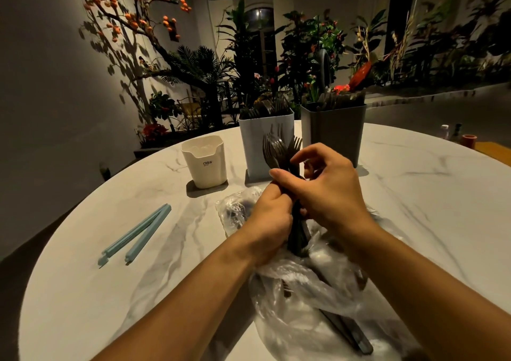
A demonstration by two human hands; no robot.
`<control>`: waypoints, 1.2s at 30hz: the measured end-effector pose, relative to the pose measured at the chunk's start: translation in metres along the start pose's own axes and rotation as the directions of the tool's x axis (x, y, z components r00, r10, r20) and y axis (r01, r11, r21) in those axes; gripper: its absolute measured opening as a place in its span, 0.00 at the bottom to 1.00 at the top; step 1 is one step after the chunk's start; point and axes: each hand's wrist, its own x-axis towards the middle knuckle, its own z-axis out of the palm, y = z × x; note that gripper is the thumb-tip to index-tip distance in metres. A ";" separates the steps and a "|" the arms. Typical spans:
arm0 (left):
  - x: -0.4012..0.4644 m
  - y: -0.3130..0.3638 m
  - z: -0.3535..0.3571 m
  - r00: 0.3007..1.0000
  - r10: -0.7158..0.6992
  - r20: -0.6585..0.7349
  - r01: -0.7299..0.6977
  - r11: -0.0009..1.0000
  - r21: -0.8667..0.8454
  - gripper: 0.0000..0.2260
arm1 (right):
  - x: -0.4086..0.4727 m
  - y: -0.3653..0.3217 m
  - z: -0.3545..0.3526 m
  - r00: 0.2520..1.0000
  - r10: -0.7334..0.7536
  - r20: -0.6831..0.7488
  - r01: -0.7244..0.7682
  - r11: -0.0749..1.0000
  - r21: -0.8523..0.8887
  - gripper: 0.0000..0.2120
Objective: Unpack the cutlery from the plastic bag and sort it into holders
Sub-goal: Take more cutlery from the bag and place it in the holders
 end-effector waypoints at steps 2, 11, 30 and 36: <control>-0.001 -0.001 -0.001 0.999 -0.012 0.037 0.011 1.000 0.013 0.13 | -0.001 0.000 0.000 1.000 -0.018 0.008 0.018 0.998 -0.052 0.15; -0.001 -0.001 -0.001 0.997 -0.021 0.080 0.014 0.995 0.097 0.13 | -0.001 -0.003 -0.001 0.999 0.020 -0.036 -0.022 0.999 -0.036 0.14; -0.002 0.009 -0.006 0.973 -0.079 0.216 0.117 0.979 -0.165 0.14 | 0.010 0.003 -0.016 0.901 0.410 0.144 -0.433 0.816 0.384 0.04; -0.009 0.007 -0.012 0.960 -0.114 0.254 0.140 0.986 -0.088 0.11 | 0.000 -0.005 -0.023 0.703 0.206 0.681 -0.512 0.810 0.285 0.17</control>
